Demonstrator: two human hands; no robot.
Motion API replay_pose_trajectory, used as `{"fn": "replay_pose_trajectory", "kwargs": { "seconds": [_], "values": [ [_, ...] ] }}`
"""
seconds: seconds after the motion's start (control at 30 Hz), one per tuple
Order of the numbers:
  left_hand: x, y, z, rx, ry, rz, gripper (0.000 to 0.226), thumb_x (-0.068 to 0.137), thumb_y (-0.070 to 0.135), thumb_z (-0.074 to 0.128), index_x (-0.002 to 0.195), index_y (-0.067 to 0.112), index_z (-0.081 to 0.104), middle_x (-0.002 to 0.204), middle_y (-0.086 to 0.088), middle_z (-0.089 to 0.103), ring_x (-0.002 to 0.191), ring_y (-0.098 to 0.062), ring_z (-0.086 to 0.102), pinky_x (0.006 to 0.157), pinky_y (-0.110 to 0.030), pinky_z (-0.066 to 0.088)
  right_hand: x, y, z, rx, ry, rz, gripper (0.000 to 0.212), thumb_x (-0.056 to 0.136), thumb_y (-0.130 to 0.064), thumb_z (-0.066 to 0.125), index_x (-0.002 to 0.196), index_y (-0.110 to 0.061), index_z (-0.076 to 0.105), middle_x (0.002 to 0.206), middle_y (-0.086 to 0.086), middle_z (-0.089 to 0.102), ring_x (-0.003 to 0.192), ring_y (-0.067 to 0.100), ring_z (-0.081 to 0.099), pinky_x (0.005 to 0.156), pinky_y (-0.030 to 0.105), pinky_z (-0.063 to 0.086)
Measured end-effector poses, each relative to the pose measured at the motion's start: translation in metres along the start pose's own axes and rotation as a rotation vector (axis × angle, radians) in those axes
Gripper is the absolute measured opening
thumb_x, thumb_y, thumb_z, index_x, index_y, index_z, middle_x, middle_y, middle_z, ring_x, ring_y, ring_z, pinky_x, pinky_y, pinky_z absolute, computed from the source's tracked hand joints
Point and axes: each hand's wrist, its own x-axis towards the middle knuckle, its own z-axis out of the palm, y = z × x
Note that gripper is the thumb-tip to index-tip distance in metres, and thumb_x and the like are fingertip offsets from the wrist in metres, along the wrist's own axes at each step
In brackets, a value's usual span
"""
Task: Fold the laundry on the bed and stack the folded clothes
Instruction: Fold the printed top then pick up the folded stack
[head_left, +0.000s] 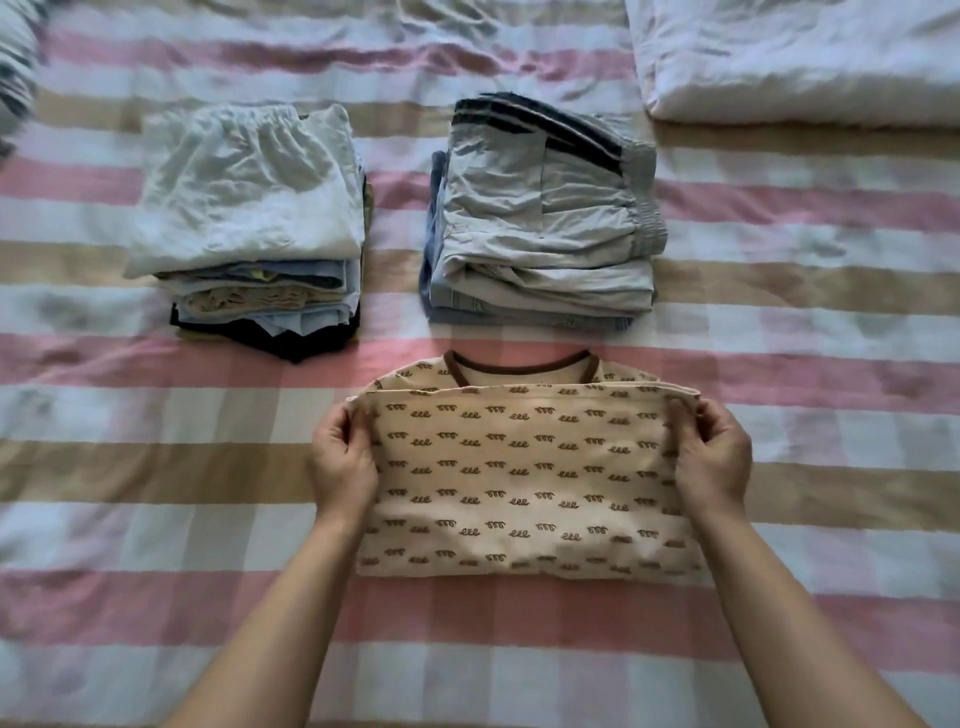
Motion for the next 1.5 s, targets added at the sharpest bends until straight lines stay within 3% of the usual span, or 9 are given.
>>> {"fn": "replay_pose_trajectory", "kwargs": {
  "seconds": [0.1,0.23,0.43,0.6,0.93,1.1,1.23,1.37,1.5],
  "values": [
    [0.027,-0.007,0.013,0.055,0.001,-0.008,0.018,0.091,0.029,0.054,0.083,0.014,0.062,0.070,0.003,0.058,0.064,-0.010,0.049,0.060,-0.029,0.038,0.029,0.006,0.016,-0.086,-0.008,0.013,0.019,0.089,-0.032,0.058,0.076,-0.019,0.058,0.057,-0.005,0.055,0.047,0.000,0.048,0.052,0.023,0.040],
    [0.044,-0.016,0.022,0.092,0.011,-0.029,0.012,0.089,0.021,0.060,0.087,0.010,0.063,0.076,-0.003,0.060,0.074,-0.016,0.053,0.070,-0.031,0.042,0.043,0.016,0.027,-0.254,0.007,0.019,0.024,0.089,-0.035,0.058,0.082,-0.013,0.062,0.070,0.001,0.062,0.065,0.017,0.055,0.061,0.030,0.040],
    [0.018,-0.024,0.002,0.323,0.083,0.067,0.017,0.090,0.016,0.058,0.100,0.003,0.058,0.095,-0.014,0.055,0.082,-0.017,0.047,0.071,-0.019,0.033,0.013,0.014,0.009,-0.399,0.011,0.025,0.027,0.090,-0.032,0.057,0.104,-0.009,0.060,0.098,0.010,0.063,0.091,0.027,0.058,0.078,0.037,0.047],
    [-0.050,-0.041,-0.017,0.518,-0.030,-0.052,0.026,0.093,0.026,0.050,0.110,0.006,0.052,0.100,-0.016,0.064,0.090,-0.033,0.059,0.067,-0.033,0.037,-0.066,0.031,-0.018,-0.640,-0.104,0.242,0.032,0.088,-0.044,0.055,0.091,-0.012,0.056,0.091,0.015,0.066,0.088,0.036,0.061,0.064,0.035,0.039],
    [-0.090,-0.047,-0.039,0.490,-0.015,-0.016,0.015,0.089,0.011,0.057,0.096,-0.002,0.056,0.083,-0.019,0.066,0.073,-0.037,0.062,0.061,-0.034,0.038,-0.118,0.045,-0.038,-0.454,-0.023,0.350,0.028,0.086,-0.034,0.063,0.077,-0.009,0.057,0.090,0.018,0.069,0.087,0.037,0.063,0.063,0.034,0.036],
    [-0.091,-0.046,-0.039,0.597,0.004,-0.073,0.026,0.089,0.023,0.058,0.102,0.000,0.054,0.096,-0.021,0.062,0.083,-0.040,0.060,0.064,-0.039,0.040,-0.115,0.042,-0.046,-0.571,-0.142,0.396,0.041,0.088,-0.049,0.052,0.078,-0.009,0.055,0.084,0.015,0.066,0.086,0.037,0.060,0.065,0.037,0.041],
    [-0.093,-0.020,-0.024,0.675,0.056,0.004,0.036,0.087,0.018,0.061,0.116,-0.001,0.051,0.112,-0.027,0.047,0.096,-0.044,0.053,0.074,-0.050,0.045,-0.104,0.036,-0.063,-0.589,-0.179,0.358,0.034,0.092,-0.046,0.047,0.096,-0.015,0.060,0.094,0.007,0.066,0.093,0.031,0.060,0.067,0.033,0.040],
    [-0.111,0.018,0.039,0.657,-0.150,0.314,0.025,0.082,0.007,0.064,0.105,0.000,0.059,0.099,-0.018,0.057,0.085,-0.033,0.058,0.070,-0.042,0.048,-0.104,0.037,-0.070,-0.470,-0.185,0.368,0.019,0.091,-0.029,0.055,0.096,-0.012,0.062,0.095,0.008,0.067,0.092,0.029,0.061,0.069,0.031,0.041],
    [-0.126,0.050,0.127,0.641,-0.394,0.423,0.022,0.089,0.023,0.056,0.105,0.008,0.058,0.101,-0.006,0.057,0.085,-0.020,0.056,0.067,-0.029,0.046,-0.108,0.041,-0.072,-0.356,-0.183,0.391,0.011,0.088,-0.024,0.062,0.089,-0.013,0.065,0.081,-0.002,0.063,0.084,0.019,0.062,0.068,0.027,0.043]
  ]
}}
